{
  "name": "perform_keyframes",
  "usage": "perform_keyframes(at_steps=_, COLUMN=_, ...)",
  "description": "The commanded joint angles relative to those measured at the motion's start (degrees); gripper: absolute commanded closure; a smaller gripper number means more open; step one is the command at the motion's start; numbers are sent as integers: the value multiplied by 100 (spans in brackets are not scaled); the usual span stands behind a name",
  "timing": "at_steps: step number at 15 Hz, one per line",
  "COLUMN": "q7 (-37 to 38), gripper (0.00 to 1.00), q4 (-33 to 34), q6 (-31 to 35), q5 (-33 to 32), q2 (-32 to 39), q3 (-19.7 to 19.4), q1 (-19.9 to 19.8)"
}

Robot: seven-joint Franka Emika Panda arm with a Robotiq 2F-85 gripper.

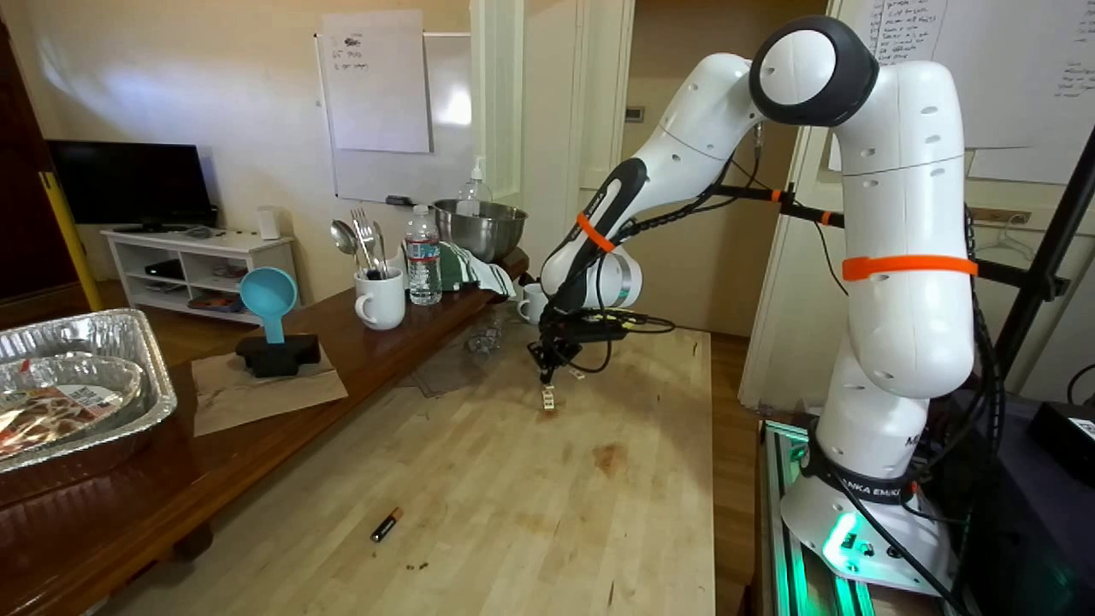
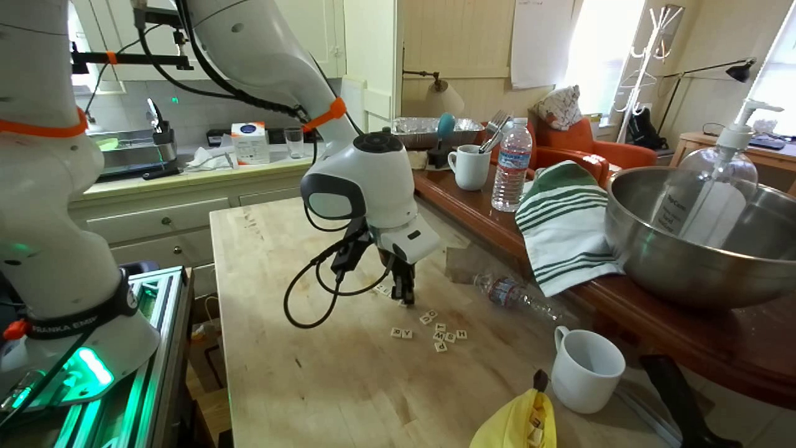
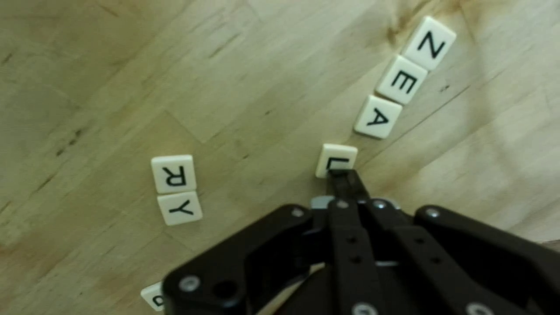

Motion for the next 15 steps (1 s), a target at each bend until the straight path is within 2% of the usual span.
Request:
perform_keyframes(at_steps=1, q7=285, gripper=100, q4=-103, q6=-12, q5=191, q2=67, q3=83, q1=69)
perform_keyframes(at_steps=15, q7=1488, gripper=100, q4=-203, q6=26, q5=-117, q2=61, q3=-47, q1=224)
